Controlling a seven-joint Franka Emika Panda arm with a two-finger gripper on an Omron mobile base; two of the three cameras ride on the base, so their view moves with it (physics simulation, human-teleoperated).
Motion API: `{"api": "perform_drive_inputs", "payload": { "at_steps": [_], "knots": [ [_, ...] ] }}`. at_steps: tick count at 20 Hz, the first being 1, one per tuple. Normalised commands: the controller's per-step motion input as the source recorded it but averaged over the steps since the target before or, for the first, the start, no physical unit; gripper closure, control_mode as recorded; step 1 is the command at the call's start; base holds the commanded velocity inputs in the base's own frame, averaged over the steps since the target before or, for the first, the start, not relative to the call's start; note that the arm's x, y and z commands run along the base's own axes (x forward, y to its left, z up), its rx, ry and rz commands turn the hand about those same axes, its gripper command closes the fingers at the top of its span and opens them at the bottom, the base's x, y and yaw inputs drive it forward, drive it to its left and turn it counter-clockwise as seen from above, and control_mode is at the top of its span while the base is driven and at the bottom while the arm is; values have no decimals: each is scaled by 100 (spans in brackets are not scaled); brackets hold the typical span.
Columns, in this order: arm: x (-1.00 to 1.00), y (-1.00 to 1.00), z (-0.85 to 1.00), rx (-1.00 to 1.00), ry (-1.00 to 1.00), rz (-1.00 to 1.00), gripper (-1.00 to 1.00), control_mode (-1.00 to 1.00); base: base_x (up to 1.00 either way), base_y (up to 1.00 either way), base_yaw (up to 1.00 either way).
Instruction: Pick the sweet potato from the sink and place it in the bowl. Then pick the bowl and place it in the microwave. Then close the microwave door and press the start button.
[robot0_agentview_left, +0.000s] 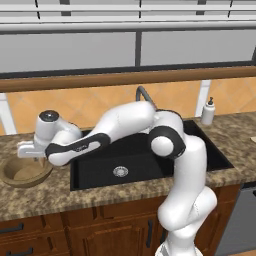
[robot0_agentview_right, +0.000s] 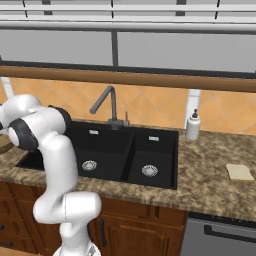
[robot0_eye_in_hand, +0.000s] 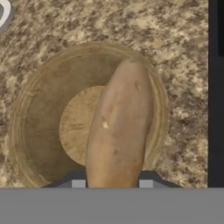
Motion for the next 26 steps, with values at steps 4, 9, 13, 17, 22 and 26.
{"api": "perform_drive_inputs", "payload": {
  "at_steps": [4, 9, 13, 17, 22, 26],
  "knots": [
    [0, 5, -11, 0, 3, -2, -100, -100, 0, 0, 0],
    [-22, -6, 2, 4, 0, -1, -100, -100, 0, 0, 0],
    [-71, -61, 16, 22, 0, -5, -100, -100, 0, 0, 0],
    [-79, -89, 0, 19, 0, -8, -100, -100, 0, 0, 0],
    [-29, -96, 0, 16, 0, -2, -100, -100, 0, 0, 0],
    [48, -22, -3, 24, 11, 0, -100, -100, 0, 0, 0]
  ]
}}
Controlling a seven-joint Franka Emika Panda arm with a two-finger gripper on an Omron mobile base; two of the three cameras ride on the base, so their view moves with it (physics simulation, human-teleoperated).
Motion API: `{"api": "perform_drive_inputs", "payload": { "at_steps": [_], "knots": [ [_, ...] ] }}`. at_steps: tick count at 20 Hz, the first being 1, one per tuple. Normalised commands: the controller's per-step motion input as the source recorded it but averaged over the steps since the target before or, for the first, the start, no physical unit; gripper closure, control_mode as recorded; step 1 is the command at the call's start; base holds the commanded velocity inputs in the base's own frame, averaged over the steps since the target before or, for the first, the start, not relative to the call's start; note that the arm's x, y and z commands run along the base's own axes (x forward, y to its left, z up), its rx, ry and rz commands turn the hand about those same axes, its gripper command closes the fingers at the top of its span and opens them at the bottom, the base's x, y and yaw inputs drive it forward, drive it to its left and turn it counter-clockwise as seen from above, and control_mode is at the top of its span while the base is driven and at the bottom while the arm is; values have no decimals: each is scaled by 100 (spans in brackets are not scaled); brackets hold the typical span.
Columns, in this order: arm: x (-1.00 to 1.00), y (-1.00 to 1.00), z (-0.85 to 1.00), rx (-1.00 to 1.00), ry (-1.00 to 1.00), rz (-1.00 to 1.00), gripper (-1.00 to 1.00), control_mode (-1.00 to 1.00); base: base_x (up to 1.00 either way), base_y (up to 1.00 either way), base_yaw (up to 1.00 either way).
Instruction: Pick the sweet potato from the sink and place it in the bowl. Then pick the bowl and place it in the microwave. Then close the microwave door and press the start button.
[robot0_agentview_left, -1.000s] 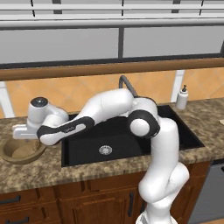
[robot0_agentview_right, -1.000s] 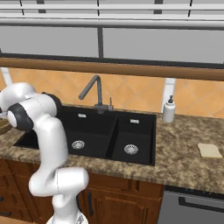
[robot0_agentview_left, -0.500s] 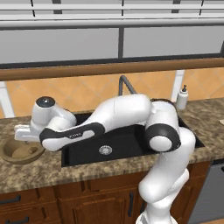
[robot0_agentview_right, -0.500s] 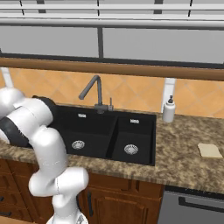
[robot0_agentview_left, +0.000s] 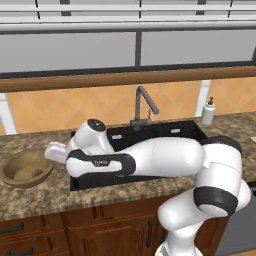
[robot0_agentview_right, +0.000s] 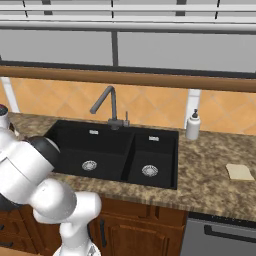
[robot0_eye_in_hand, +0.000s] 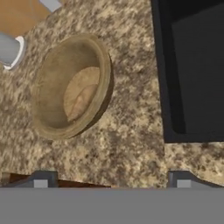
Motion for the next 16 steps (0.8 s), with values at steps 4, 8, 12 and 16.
{"api": "perform_drive_inputs", "payload": {
  "at_steps": [4, 8, 12, 16],
  "knots": [
    [64, 6, -6, 14, 13, 0, -100, -100, 0, 0, 0],
    [73, 27, -27, 2, 26, 0, -100, -100, 0, 0, 0],
    [63, 57, -8, 0, 29, 0, -100, -100, 0, 0, 0],
    [41, 67, 0, 0, 30, 0, -100, -100, 0, 0, 0]
  ]
}}
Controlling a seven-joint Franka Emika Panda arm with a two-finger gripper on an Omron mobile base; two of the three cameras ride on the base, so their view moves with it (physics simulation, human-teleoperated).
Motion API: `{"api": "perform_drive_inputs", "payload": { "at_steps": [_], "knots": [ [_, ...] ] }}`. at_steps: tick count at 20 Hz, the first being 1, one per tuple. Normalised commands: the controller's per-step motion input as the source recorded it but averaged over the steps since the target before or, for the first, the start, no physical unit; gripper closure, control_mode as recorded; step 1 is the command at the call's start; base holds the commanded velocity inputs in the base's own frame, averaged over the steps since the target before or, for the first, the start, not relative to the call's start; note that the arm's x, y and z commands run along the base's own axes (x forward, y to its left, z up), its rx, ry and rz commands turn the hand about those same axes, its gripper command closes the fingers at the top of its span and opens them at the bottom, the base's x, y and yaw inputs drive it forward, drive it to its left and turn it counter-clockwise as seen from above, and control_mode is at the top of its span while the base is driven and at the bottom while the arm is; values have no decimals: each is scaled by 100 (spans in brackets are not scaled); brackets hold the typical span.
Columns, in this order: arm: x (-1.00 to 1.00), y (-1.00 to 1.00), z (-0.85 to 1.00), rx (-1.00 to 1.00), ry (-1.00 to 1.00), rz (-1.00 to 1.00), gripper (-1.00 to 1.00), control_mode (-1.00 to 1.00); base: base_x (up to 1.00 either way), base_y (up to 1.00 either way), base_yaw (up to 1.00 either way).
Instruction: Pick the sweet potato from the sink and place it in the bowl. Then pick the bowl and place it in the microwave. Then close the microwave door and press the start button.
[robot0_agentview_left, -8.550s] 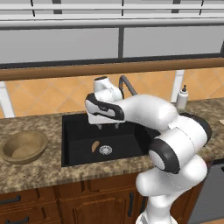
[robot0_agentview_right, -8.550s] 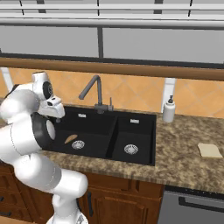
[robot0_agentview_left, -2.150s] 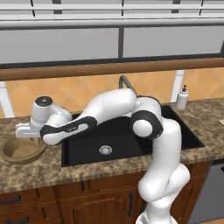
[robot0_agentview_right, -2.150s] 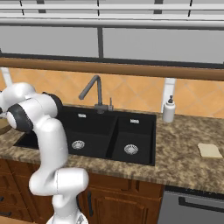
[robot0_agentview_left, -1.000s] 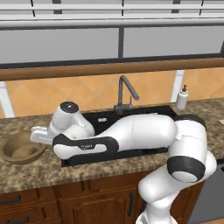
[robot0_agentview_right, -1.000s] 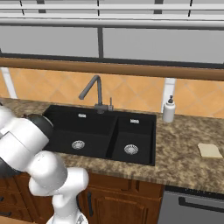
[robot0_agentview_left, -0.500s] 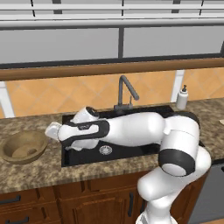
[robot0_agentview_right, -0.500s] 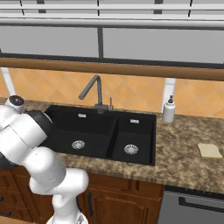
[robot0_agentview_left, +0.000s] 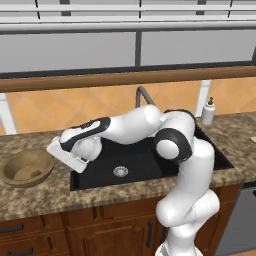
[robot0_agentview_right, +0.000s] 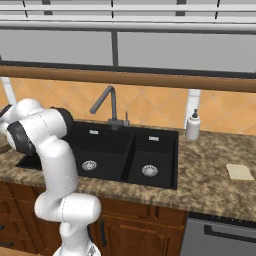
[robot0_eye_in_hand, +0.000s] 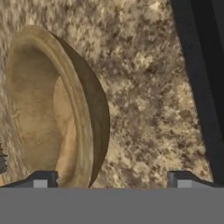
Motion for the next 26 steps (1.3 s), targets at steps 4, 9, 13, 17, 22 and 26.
{"api": "perform_drive_inputs", "payload": {
  "at_steps": [4, 9, 13, 17, 22, 26],
  "knots": [
    [39, 58, -7, -8, 19, 0, -100, -100, 0, 0, 0],
    [33, 32, -33, -16, 11, 0, -100, -100, 0, 0, 0],
    [1, 31, -18, -14, 3, 0, 100, -100, 0, 0, 0],
    [0, 6, -4, -2, 1, 0, 100, -100, 0, 0, 0],
    [-45, -25, 27, -1, -3, -1, 100, -100, 0, 0, 0],
    [-64, -39, 95, -10, -7, -1, 100, -100, 0, 0, 0]
  ]
}}
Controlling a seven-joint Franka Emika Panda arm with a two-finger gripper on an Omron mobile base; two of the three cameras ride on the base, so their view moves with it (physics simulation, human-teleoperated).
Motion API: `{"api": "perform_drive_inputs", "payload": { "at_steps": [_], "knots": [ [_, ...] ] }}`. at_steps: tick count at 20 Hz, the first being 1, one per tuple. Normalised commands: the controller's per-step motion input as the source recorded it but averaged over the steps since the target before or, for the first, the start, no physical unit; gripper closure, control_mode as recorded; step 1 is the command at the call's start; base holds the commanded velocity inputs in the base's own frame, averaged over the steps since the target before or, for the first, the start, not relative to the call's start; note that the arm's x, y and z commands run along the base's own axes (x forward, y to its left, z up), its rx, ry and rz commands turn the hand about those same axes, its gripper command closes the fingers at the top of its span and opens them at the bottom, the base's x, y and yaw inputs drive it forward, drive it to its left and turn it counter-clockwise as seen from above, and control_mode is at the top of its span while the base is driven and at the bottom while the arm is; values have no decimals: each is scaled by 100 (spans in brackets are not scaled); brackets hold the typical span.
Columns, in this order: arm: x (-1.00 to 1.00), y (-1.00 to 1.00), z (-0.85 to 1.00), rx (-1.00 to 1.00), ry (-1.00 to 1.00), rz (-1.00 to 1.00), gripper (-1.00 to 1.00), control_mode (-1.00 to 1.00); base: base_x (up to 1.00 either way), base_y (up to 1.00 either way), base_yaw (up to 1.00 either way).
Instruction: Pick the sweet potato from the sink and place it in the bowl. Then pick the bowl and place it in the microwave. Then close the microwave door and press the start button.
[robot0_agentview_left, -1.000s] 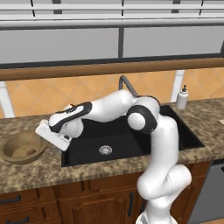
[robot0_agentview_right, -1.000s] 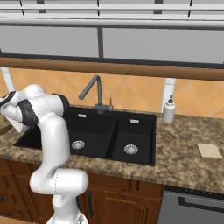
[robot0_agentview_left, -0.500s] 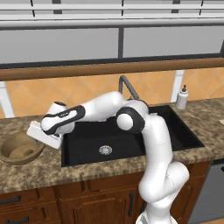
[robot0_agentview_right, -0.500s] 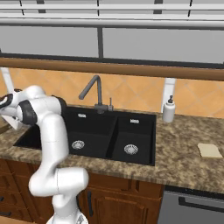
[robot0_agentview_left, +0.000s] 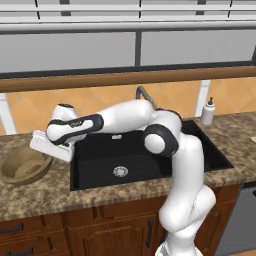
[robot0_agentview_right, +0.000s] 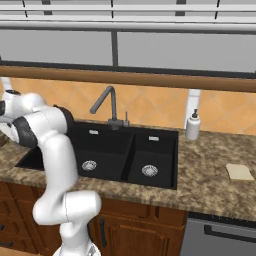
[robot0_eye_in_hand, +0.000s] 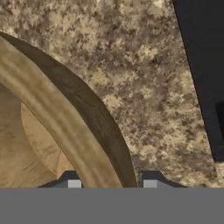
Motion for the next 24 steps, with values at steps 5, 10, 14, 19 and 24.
{"api": "perform_drive_inputs", "payload": {
  "at_steps": [5, 10, 14, 19, 24],
  "knots": [
    [-74, -49, 100, -16, -10, 0, 100, -100, 0, 0, 0],
    [-56, -62, 87, -13, -10, 0, 100, -100, 0, 0, 0],
    [-57, -75, 74, -4, -13, 0, 100, -100, 0, 0, 0],
    [-51, -70, 43, -1, -9, 0, 100, -100, 0, 0, 0],
    [-57, -50, 43, -2, -1, 0, 100, -100, 0, 0, 0]
  ]
}}
